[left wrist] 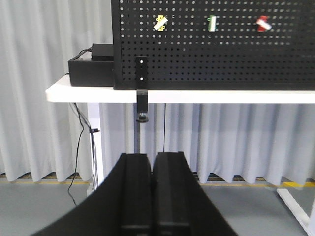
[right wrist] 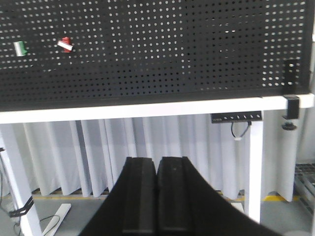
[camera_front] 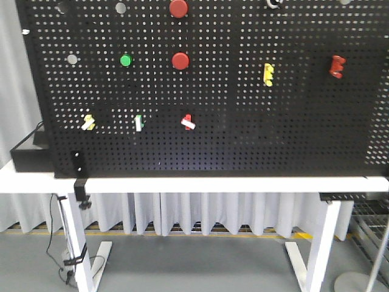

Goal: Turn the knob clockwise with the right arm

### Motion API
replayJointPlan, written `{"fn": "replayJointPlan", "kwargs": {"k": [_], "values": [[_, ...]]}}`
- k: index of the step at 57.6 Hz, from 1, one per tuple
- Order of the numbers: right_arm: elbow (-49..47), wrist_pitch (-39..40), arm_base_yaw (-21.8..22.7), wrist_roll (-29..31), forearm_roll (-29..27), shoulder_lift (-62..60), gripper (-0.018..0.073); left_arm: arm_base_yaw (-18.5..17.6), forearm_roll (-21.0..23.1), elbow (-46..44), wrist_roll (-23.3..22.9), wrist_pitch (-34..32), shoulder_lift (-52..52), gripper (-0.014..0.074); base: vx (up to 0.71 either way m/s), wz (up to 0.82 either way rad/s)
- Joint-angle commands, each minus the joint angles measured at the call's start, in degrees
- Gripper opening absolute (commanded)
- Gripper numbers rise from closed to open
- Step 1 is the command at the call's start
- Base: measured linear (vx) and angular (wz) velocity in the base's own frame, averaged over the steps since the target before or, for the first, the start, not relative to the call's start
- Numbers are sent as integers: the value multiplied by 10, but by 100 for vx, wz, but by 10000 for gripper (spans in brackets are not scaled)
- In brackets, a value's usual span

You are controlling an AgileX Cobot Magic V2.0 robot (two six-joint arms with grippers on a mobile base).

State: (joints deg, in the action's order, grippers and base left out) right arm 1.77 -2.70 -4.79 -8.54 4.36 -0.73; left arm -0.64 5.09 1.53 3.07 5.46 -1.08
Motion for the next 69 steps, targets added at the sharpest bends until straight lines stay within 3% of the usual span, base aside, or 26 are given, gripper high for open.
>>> {"fn": "replayJointPlan", "kwargs": {"k": [1,69], "values": [[3,46,3,6,3,-6,-6,-1,2,6,-1,-49,-6,-6,41,1],[3,46,3,6,3,-6,-6,-1,2,6,-1,-49,-6,-6,33,1]]}}
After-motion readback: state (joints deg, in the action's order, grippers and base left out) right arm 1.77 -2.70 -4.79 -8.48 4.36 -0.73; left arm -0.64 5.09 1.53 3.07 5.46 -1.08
